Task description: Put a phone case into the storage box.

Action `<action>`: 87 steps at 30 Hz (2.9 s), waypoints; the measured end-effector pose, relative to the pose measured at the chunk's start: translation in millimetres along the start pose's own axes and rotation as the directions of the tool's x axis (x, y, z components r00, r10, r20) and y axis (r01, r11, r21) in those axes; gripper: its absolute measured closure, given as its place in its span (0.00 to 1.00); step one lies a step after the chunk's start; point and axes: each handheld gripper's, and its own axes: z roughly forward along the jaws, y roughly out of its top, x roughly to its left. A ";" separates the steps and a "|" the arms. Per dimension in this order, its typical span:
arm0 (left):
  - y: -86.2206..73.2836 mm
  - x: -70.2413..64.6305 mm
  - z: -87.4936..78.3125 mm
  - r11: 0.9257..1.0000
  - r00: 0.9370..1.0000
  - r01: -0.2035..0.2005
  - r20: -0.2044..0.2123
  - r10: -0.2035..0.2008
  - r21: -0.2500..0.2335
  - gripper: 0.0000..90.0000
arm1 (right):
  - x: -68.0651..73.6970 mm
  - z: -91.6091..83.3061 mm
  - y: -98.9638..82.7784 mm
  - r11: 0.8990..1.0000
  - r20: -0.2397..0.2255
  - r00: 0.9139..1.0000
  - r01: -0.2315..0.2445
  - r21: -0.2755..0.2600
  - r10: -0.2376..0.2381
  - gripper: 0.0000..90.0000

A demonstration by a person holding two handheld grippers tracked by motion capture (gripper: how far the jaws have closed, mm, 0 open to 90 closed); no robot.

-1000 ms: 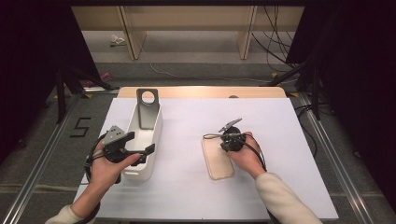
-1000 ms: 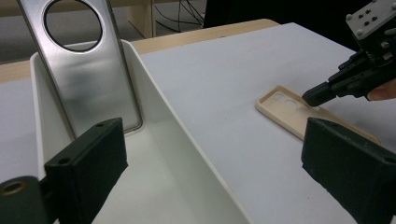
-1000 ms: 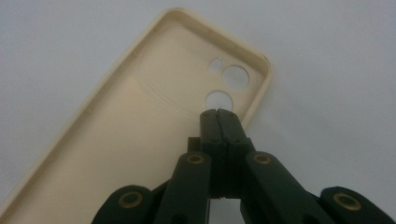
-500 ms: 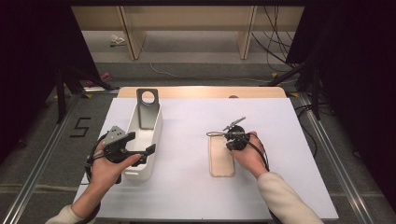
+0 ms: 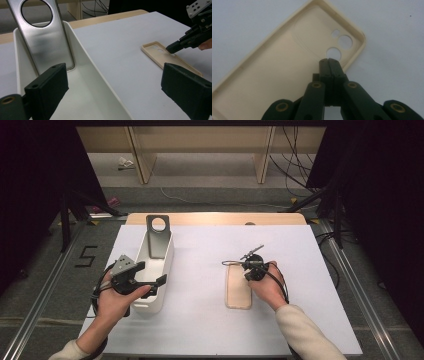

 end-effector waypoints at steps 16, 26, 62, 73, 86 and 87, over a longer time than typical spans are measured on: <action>-0.6 -0.2 0.6 1.000 1.000 -0.001 0.003 0.001 0.000 0.08 | -5.0 -1.9 -3.5 1.000 -0.018 1.000 0.019 -0.020 -0.020 0.97; -1.2 -0.5 0.7 1.000 1.000 -0.003 0.008 0.003 0.002 0.08 | -4.6 -16.0 -4.8 0.982 0.003 0.987 0.159 -0.097 -0.160 0.58; -1.3 -2.3 -0.1 1.000 1.000 -0.005 0.013 0.005 0.000 0.08 | 30.4 -36.2 -14.6 0.869 -0.136 0.861 0.494 -0.005 -0.490 0.28; -1.8 -2.7 0.9 1.000 1.000 -0.005 0.015 0.005 0.002 0.09 | 52.4 -26.5 -16.2 0.787 -0.183 0.784 0.612 0.070 -0.593 0.30; -1.6 -3.2 1.1 1.000 1.000 -0.008 0.018 0.008 0.003 0.09 | 64.1 -16.3 -15.5 0.722 -0.180 0.731 0.681 0.124 -0.658 0.38; -1.7 -3.2 1.2 1.000 1.000 -0.009 0.017 0.009 0.004 0.09 | 64.3 -16.1 -15.4 0.719 -0.179 0.729 0.683 0.126 -0.661 0.40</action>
